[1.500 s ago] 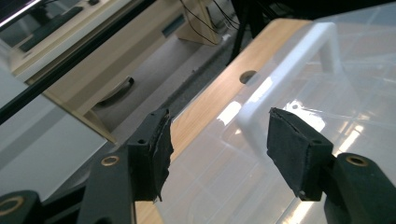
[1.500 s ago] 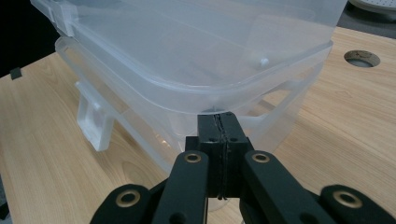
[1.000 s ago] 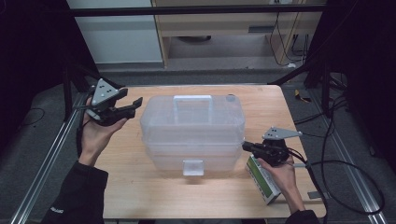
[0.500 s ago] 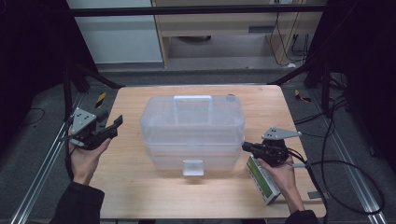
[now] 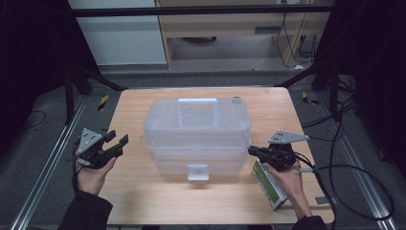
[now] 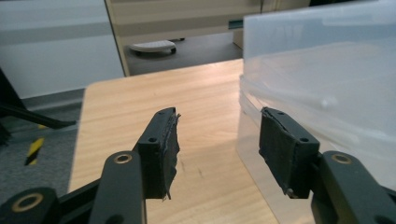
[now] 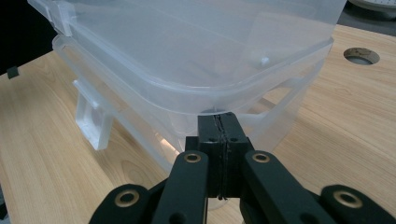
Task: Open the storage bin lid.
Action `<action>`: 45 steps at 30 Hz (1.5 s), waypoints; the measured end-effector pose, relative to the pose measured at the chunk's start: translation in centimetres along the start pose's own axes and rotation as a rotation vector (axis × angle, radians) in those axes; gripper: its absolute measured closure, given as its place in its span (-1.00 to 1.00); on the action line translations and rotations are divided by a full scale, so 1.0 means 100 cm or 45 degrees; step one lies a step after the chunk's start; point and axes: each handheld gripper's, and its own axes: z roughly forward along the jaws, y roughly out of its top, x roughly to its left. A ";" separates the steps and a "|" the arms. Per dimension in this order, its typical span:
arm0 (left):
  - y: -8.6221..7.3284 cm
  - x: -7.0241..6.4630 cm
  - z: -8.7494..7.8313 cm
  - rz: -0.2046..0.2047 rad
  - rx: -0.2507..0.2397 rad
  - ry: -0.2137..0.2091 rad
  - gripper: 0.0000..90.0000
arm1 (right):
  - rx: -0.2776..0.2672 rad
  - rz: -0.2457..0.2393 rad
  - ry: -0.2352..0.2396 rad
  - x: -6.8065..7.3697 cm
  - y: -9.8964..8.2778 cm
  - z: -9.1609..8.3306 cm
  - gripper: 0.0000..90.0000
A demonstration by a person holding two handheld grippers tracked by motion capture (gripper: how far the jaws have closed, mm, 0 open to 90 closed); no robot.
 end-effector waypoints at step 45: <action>-0.002 -0.047 0.018 0.086 0.010 -0.306 0.84 | -0.064 0.013 0.008 -0.004 0.010 -0.001 1.00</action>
